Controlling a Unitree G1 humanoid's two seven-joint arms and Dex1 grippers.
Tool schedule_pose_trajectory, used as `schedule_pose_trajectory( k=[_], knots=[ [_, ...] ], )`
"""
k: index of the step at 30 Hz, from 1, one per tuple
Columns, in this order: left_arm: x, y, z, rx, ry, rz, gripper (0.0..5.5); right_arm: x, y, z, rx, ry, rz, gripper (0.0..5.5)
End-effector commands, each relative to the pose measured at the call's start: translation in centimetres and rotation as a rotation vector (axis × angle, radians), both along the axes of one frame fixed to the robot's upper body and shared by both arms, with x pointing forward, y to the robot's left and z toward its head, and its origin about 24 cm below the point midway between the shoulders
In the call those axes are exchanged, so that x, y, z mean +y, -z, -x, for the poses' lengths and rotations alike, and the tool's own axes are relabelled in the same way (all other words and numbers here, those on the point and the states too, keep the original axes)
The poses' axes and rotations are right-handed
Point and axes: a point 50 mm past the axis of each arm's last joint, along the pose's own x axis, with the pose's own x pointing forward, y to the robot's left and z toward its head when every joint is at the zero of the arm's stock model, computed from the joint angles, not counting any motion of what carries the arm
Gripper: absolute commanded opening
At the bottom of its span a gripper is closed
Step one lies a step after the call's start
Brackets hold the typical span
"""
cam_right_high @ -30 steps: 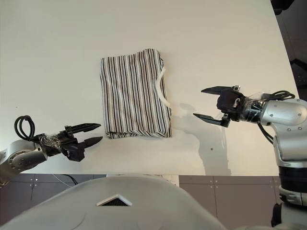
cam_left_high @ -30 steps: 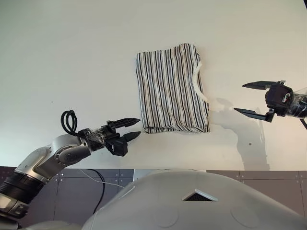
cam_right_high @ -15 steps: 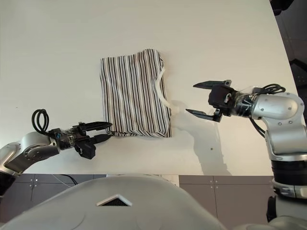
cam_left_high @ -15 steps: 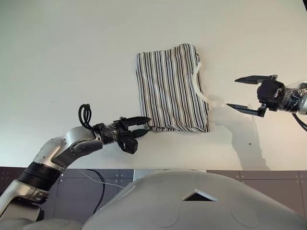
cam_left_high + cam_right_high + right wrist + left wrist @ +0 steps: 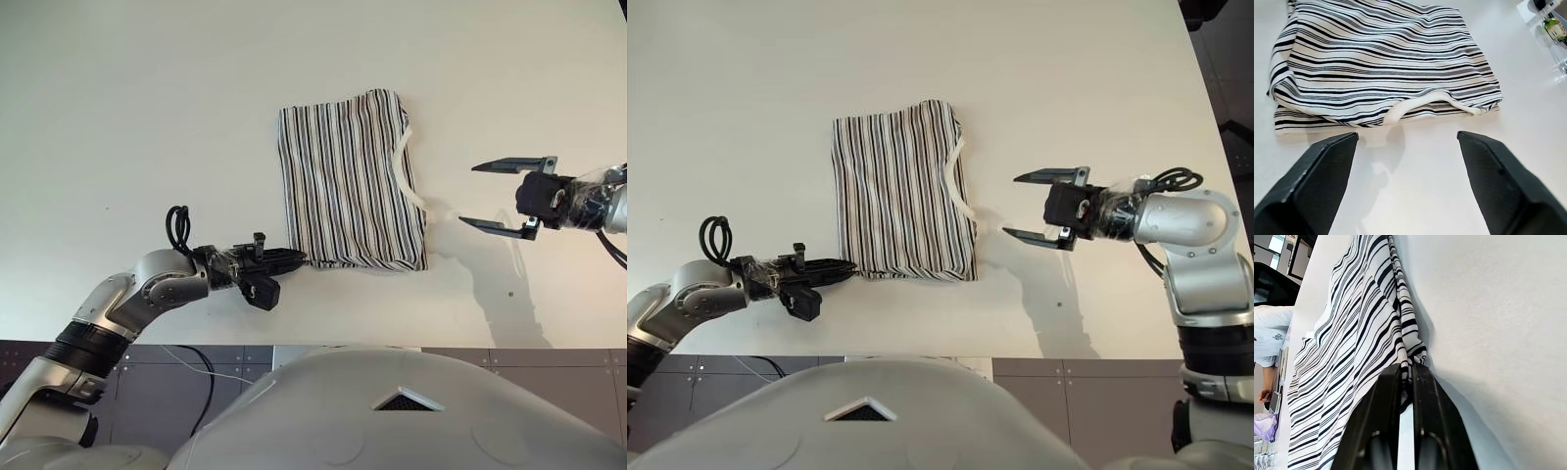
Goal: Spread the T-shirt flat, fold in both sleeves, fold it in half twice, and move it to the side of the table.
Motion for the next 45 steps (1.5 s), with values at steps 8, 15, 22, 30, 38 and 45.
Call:
schedule_pose_trajectory(
  k=[8,15,22,30,38,45],
  knots=[
    [0.6,-0.1,-0.3,0.042,-0.006,-0.022,0.11,3.4,3.1,4.3,-0.080,-0.347,0.092,3.74],
    [0.7,-0.2,-0.6,0.039,0.013,-0.031,0.11,4.0,6.4,3.8,-0.219,-0.429,0.181,3.74],
    [0.3,-0.2,-0.7,0.036,0.026,-0.024,0.10,4.6,7.4,3.9,-0.266,-0.503,0.145,3.42],
    [0.0,-0.1,-0.3,0.034,0.042,-0.025,0.10,4.9,7.9,3.3,-0.245,-0.504,0.136,1.94],
    [0.0,-0.4,-1.1,0.005,0.049,-0.028,0.10,4.0,8.4,2.4,-0.242,-0.466,0.118,0.42],
    [0.0,-2.5,-0.5,0.075,-0.051,0.089,0.10,4.2,4.2,3.1,-0.219,-0.378,-0.053,0.11]
  ],
)
